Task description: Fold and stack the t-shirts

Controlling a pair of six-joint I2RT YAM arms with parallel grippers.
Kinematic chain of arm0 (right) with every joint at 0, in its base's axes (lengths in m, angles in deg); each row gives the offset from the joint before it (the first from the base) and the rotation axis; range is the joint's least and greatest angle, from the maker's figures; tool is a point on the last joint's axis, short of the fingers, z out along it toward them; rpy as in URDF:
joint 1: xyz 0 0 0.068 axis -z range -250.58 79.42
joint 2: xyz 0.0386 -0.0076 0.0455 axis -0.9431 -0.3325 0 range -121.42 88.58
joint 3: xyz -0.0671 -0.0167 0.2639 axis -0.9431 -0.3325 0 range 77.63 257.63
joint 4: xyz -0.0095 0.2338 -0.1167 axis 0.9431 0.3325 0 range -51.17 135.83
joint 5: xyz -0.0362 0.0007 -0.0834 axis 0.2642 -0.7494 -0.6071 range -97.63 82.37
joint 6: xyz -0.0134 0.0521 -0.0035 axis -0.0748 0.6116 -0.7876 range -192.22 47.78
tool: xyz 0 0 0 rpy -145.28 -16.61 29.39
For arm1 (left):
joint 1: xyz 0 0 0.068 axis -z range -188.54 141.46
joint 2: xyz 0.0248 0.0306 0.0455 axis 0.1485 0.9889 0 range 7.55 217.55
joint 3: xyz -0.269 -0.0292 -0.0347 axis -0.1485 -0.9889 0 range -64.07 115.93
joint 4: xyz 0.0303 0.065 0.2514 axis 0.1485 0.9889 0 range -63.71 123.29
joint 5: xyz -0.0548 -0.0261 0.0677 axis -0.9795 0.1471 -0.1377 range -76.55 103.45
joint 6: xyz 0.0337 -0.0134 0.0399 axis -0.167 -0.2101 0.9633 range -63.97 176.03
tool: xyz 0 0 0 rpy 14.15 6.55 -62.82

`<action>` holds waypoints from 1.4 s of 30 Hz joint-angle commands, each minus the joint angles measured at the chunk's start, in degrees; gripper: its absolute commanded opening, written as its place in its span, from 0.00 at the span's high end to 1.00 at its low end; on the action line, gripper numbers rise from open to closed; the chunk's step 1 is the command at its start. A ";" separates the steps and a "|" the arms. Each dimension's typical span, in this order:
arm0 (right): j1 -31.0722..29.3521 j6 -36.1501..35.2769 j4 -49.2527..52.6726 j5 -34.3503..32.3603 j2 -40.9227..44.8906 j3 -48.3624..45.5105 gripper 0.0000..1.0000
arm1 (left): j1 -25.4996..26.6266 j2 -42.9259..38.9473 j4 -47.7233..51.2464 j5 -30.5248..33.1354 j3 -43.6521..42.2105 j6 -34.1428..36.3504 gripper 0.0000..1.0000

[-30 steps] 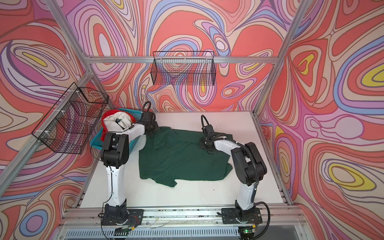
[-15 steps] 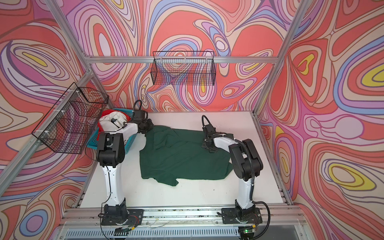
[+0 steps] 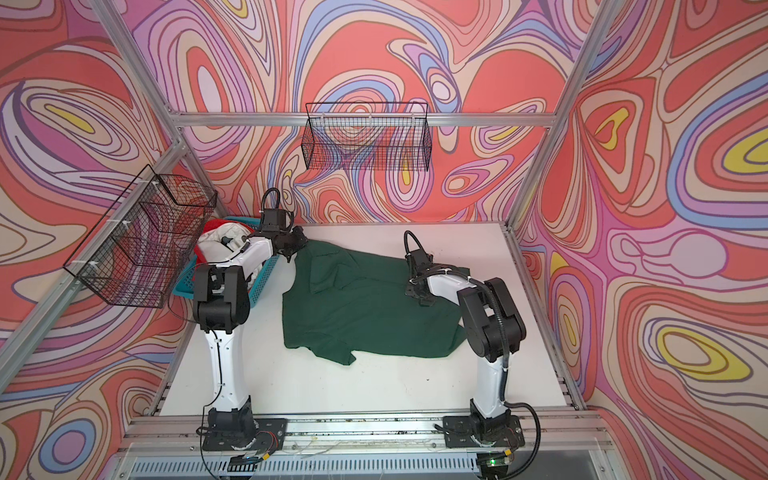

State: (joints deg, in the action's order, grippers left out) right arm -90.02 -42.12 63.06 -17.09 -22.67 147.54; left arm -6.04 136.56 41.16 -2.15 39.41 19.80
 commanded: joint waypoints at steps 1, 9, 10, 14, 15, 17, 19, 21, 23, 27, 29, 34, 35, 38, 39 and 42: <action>2.01 -0.67 6.42 -3.03 -3.10 -3.02 0.59 | -0.79 1.76 2.36 -0.72 2.57 0.42 1.00; 3.08 -2.11 6.70 -2.50 -3.00 -1.94 0.59 | 0.10 -1.43 1.10 -4.12 -1.32 -0.02 0.47; 3.26 -2.45 6.87 -2.49 -2.82 -1.73 0.59 | 0.45 -2.30 1.03 -4.18 -2.26 0.05 0.46; 3.95 -3.73 7.76 -2.24 -2.16 -0.52 0.59 | 2.41 -5.89 1.60 -3.00 -6.77 -0.22 0.46; 4.14 -3.98 7.80 -1.91 -1.80 -0.28 0.59 | 2.93 -6.95 1.51 -2.79 -8.28 -0.52 0.46; 4.13 -4.35 7.77 -1.06 -0.75 0.07 0.58 | 3.93 -8.12 0.70 -2.83 -11.24 -1.35 0.46; 4.10 -4.48 7.85 -0.33 0.11 0.31 0.58 | 4.88 -8.85 -1.44 -3.64 -13.79 -2.41 0.49; 4.12 -4.56 8.06 -0.30 0.50 0.32 0.57 | 5.69 -8.82 -2.33 -4.25 -14.93 -3.17 0.50; 4.14 -4.69 7.95 -0.04 0.90 -0.01 0.57 | 6.47 -8.19 -2.96 -4.68 -15.12 -3.69 0.52; 4.08 -4.34 7.50 0.25 1.55 -0.97 0.57 | 7.06 -5.36 -2.24 -5.02 -12.83 -4.32 0.54; 4.12 -4.27 7.41 0.71 1.97 -1.33 0.57 | 7.05 -5.15 -2.57 -3.81 -12.88 -4.30 0.55; 4.15 -4.31 7.63 0.34 2.65 -2.04 0.57 | 7.05 -5.42 -2.86 -1.86 -13.10 -3.18 0.56; 4.14 -4.36 7.70 0.30 2.73 -2.06 0.57 | 7.10 -5.67 -2.58 -0.67 -13.28 -2.99 0.56; 4.14 -4.53 7.71 0.31 2.89 -2.19 0.57 | 7.07 -6.13 -3.78 1.70 -14.31 -2.37 0.54; 4.08 -4.49 7.69 0.31 2.92 -2.28 0.57 | 7.04 -5.73 -3.85 1.50 -13.97 -2.31 0.54; 4.14 -4.59 7.69 0.27 2.96 -2.28 0.57 | 7.07 -4.19 -3.73 -0.52 -12.29 -2.46 0.54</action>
State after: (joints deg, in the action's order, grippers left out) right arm -86.28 -46.29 68.22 -16.85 -20.61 146.49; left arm 1.17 130.46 38.41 -2.82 25.46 16.96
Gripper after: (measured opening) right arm 0.426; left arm 0.461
